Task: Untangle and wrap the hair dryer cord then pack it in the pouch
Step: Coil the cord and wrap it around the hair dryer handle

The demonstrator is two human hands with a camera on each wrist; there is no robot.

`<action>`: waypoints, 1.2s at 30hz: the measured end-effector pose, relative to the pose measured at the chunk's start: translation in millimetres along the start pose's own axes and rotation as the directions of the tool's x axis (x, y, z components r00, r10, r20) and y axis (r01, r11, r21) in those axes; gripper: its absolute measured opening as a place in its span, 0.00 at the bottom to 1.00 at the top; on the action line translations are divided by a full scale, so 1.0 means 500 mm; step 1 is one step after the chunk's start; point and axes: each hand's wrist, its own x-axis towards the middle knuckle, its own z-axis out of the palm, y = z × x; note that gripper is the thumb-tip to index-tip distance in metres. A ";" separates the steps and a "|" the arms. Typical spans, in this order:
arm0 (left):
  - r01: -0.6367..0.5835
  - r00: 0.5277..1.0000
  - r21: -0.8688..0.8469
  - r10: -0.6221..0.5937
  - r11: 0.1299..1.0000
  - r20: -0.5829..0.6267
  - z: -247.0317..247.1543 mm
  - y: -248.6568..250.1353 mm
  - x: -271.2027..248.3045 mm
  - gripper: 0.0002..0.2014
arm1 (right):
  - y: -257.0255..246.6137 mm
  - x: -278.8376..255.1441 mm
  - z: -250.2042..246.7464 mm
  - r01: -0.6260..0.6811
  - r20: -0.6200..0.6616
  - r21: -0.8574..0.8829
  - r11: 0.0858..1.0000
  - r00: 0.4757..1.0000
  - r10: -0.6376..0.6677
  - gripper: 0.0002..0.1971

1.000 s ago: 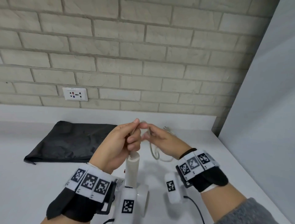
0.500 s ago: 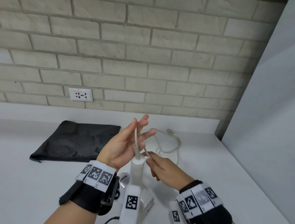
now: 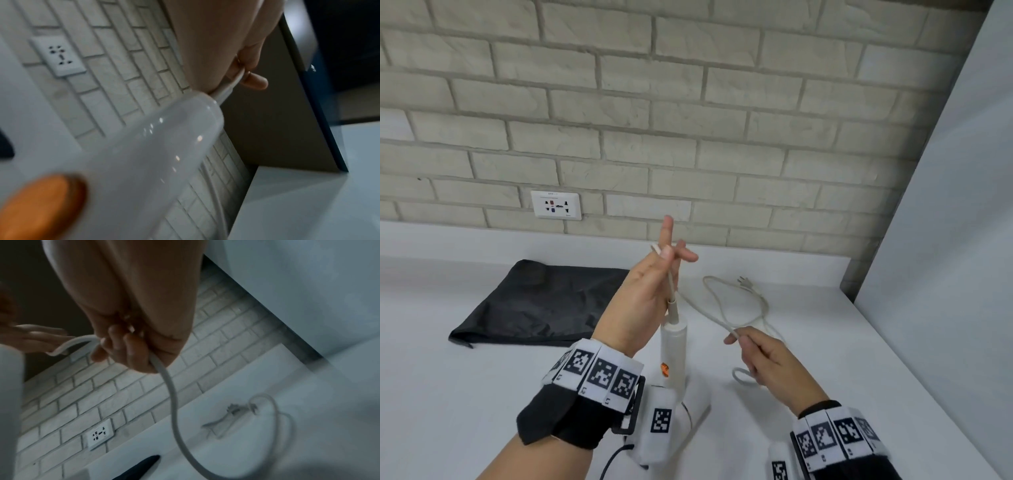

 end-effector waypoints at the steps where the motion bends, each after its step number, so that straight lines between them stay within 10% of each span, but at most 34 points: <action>1: -0.033 0.999 0.074 0.032 0.997 0.013 -0.003 -0.001 0.004 0.13 | -0.013 -0.005 0.001 0.039 0.041 -0.050 0.998 0.998 -0.037 0.12; 8: -0.019 0.978 0.459 -0.078 0.888 0.191 -0.011 0.020 0.014 0.16 | -0.162 -0.037 -0.048 0.393 0.109 -0.276 0.877 0.919 -0.378 0.08; 14: 0.091 0.882 0.430 -0.273 0.898 0.383 0.023 0.038 0.001 0.18 | -0.274 0.011 -0.090 0.523 -0.097 -0.389 0.759 0.796 -0.598 0.07; 21: 0.215 0.790 0.099 -0.233 0.972 0.567 0.020 0.020 -0.008 0.17 | -0.250 0.108 -0.084 0.421 -0.283 -0.243 0.874 0.831 -0.479 0.20; 28: 0.244 0.872 -0.096 -0.175 0.965 0.457 0.002 0.017 0.003 0.18 | -0.123 0.151 0.029 0.154 0.129 -0.020 0.988 0.980 -0.150 0.14; 33: 0.158 0.960 -0.158 -0.115 0.975 0.254 -0.023 0.021 0.018 0.19 | -0.068 0.094 0.060 0.069 0.396 -0.602 0.796 0.891 0.223 0.19; 36: 0.107 0.990 -0.111 -0.095 0.988 0.109 -0.040 0.021 0.029 0.15 | -0.069 0.047 0.056 0.199 0.425 -0.726 0.658 0.883 0.201 0.17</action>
